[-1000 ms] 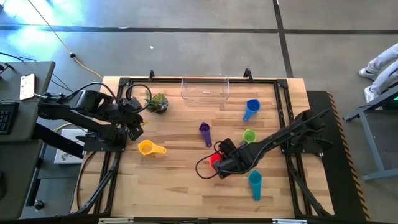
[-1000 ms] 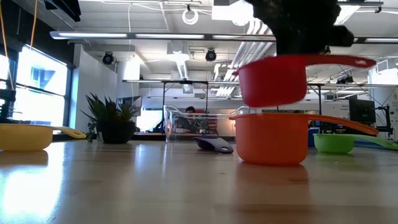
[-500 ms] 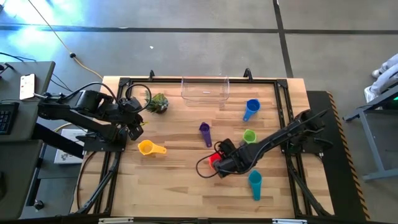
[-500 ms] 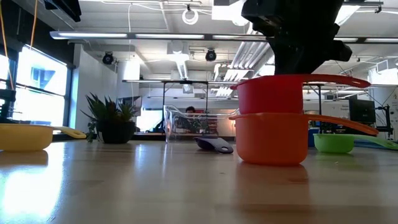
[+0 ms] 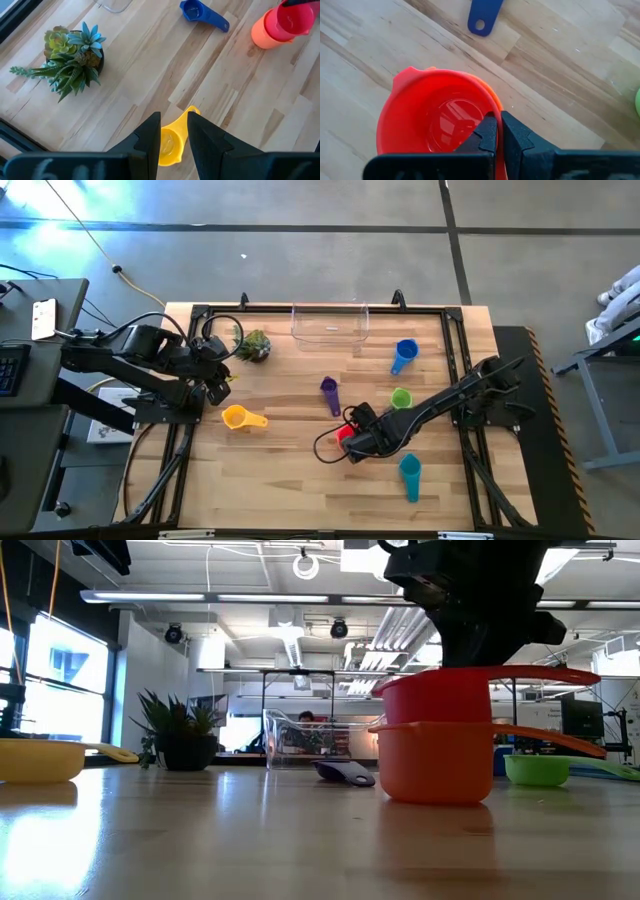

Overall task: Nest measuring cups in basket
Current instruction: Stack the red measuring cup on top of the orange measuring cup, then move the yellow measuring cup to the center of the table

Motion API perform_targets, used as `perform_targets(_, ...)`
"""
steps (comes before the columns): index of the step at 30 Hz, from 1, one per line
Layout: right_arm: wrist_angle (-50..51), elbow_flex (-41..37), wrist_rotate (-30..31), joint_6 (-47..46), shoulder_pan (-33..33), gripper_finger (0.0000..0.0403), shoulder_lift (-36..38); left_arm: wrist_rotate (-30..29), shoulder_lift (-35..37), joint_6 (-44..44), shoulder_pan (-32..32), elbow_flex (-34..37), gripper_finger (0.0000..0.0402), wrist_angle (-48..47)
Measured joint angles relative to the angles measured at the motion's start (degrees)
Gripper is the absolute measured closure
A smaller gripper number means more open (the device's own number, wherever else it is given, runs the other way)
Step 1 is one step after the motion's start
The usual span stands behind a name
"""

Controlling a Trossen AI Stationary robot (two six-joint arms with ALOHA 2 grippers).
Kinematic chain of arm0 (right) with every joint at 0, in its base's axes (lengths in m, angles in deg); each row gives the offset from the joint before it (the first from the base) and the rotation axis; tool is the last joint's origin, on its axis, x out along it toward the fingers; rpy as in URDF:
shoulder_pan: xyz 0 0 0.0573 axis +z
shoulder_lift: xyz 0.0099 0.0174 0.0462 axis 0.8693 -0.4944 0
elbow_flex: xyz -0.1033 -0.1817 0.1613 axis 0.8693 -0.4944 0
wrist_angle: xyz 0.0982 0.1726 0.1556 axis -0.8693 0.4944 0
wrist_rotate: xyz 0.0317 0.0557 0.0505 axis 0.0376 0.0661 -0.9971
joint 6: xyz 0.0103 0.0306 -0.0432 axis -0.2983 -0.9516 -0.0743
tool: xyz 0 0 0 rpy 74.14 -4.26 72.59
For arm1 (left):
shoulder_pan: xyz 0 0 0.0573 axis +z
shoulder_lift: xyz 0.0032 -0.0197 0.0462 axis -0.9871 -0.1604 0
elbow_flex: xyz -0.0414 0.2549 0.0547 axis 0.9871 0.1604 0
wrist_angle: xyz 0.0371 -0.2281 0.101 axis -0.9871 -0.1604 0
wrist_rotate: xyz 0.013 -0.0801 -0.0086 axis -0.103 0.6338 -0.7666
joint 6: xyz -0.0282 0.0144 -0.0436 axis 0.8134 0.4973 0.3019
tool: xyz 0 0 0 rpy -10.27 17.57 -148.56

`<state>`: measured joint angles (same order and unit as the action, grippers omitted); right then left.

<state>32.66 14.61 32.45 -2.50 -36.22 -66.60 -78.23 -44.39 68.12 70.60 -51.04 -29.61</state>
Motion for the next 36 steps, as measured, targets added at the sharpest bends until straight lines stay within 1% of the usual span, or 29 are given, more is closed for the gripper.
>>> perform_targets(6,-0.1,0.0,-1.4,0.0,-0.2,0.0398,0.0,0.0,0.0,0.0,0.0,0.0,0.0316,0.0)
perform_targets(13,-0.1,0.0,-1.7,-1.0,-0.2,0.0356,0.0,0.0,0.0,-0.1,0.0,0.0,0.0316,0.0)
perform_targets(17,0.0,0.0,-1.7,-1.0,-0.2,0.0342,0.0,0.0,0.0,-0.1,0.0,0.0,0.0316,0.0)
perform_targets(22,1.7,0.4,-1.8,-1.0,-0.3,0.0339,0.0,0.0,0.0,-0.1,0.0,0.0,0.0316,0.0)
perform_targets(26,3.3,2.6,-1.8,-0.2,-1.3,0.0339,0.0,0.0,0.0,-0.1,0.0,0.0,0.0316,0.0)
perform_targets(31,5.2,6.9,-0.7,5.2,-3.9,0.0339,0.0,0.5,0.0,0.0,0.0,0.0,0.0316,0.0)
perform_targets(36,5.2,11.9,-0.7,15.9,-7.9,0.0339,0.0,0.7,0.0,2.9,0.0,0.0,0.0316,-0.1)
